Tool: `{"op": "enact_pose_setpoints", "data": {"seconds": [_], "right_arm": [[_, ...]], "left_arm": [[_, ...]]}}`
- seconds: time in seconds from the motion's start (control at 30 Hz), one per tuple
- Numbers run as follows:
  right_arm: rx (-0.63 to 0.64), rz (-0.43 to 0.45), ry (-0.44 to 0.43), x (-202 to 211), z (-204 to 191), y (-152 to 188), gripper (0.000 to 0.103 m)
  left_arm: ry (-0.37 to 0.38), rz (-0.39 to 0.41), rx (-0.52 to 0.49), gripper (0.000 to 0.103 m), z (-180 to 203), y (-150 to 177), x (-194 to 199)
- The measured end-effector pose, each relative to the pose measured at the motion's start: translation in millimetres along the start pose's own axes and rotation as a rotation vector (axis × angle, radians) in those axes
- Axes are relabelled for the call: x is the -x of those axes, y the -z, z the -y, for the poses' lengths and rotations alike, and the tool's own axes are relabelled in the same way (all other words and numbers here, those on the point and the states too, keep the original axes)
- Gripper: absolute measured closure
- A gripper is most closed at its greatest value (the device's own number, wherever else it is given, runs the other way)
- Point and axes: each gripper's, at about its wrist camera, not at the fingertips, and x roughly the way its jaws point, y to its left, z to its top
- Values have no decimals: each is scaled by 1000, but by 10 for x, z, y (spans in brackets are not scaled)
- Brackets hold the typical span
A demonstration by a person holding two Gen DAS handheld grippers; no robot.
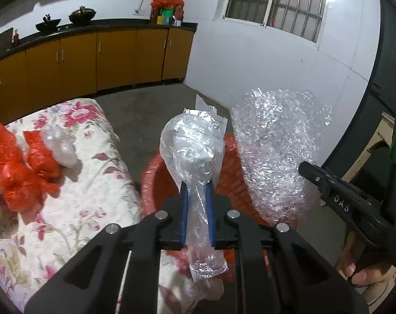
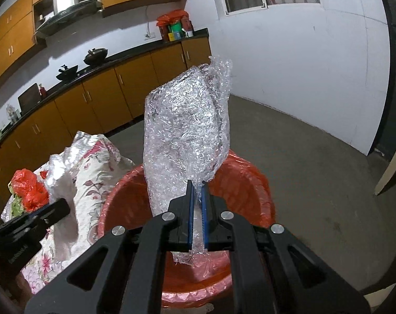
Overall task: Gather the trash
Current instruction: 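Drop the bubble wrap and clear bag into the orange wastebasket, then grasp the green bag with the left gripper while the right grasps a clear bag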
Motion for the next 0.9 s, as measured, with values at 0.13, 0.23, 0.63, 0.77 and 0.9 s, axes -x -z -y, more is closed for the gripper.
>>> {"op": "enact_pose_setpoints", "data": {"seconds": [0.13,0.23,0.63,0.77,0.9], "right_arm": [[-6,-6,-9,-37,41,-20,97],[-11,-7,-14,-47,72,-15,95],[-8,-3,-23,-4,75,0,64],[9,6,-29,12,-17,-34,63],[41,-2,-51,-9,-160,-22,63]], "left_arm": [[10,-22,-5,85,87,-7,-136],[12,-37,-8,77,110,9,-211],[-38,-50,47,59,-106,93,-210],[-135,-5,72,42,-261,110,-35],[-238,29,89,36,-474,152,180]]}}
